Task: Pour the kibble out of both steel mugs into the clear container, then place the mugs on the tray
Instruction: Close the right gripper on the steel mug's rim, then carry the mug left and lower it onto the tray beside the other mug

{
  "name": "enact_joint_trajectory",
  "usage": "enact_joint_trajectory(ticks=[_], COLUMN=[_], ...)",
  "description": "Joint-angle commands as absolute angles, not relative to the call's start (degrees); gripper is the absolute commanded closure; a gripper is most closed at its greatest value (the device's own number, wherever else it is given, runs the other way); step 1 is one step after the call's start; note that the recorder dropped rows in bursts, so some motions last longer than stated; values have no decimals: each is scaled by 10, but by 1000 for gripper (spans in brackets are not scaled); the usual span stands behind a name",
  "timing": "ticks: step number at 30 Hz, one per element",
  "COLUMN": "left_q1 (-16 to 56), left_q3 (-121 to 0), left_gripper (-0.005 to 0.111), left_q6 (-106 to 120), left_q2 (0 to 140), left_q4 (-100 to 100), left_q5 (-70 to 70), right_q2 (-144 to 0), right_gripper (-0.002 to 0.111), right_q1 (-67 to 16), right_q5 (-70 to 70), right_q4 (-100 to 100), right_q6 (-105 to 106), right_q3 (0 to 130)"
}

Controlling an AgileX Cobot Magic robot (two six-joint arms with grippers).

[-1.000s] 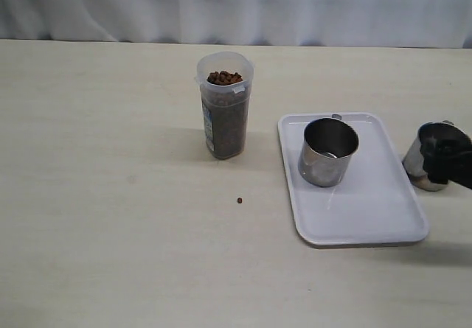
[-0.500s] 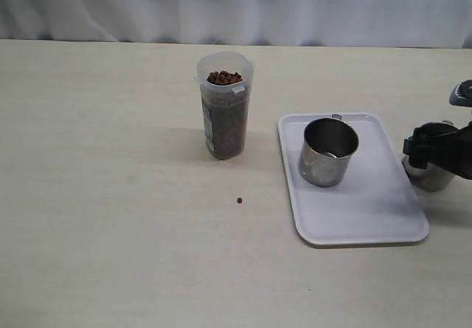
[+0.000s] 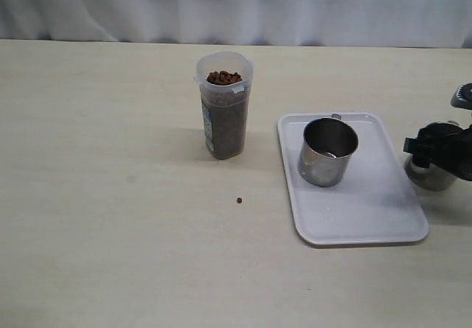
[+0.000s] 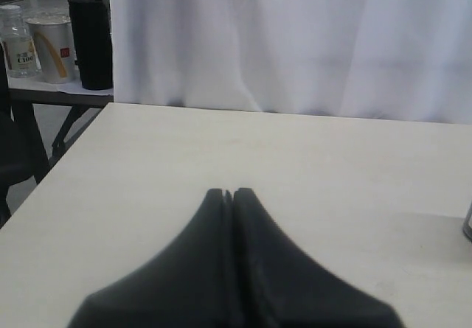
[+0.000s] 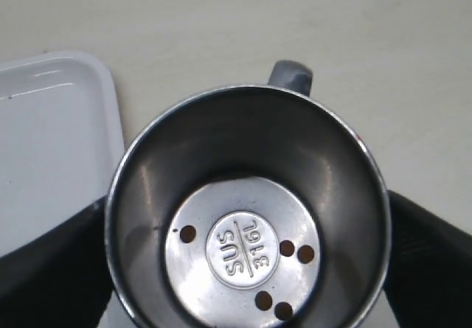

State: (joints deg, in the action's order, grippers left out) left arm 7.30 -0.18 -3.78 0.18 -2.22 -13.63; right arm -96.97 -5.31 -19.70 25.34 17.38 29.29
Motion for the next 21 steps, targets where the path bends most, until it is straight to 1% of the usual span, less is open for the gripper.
enact_joint_trajectory(ticks=[1,6,11,12,15,18,21], left_q1=[74,74,74,74,74,74,74], left_q3=[0,0,0,0,0,0,0], left_gripper=[107,107,107,107,107,107,107], left_q6=[-36,-36,-36,-36,-36,-36,-36], left_q2=[0,0,0,0,0,0,0], left_q4=[-24,-24,-24,-24,-24,-24,-24], left_q5=[-132,-132,-129,-130,-130,-130,-130], right_q2=[-963,-888,-818,-805,-802,-802,-802], right_gripper=[103,104,104,104,104,104,104], right_q1=[-55,-55,-55,-58,-107,-193,-236], right_q5=[-160,-84,-52,-22,-30,-93,-120], right_q4=[261,259,261,261,261,261,261], right_q6=[199,232,244,244,244,235,210], right_q3=[294,294,293,293,276,243,225])
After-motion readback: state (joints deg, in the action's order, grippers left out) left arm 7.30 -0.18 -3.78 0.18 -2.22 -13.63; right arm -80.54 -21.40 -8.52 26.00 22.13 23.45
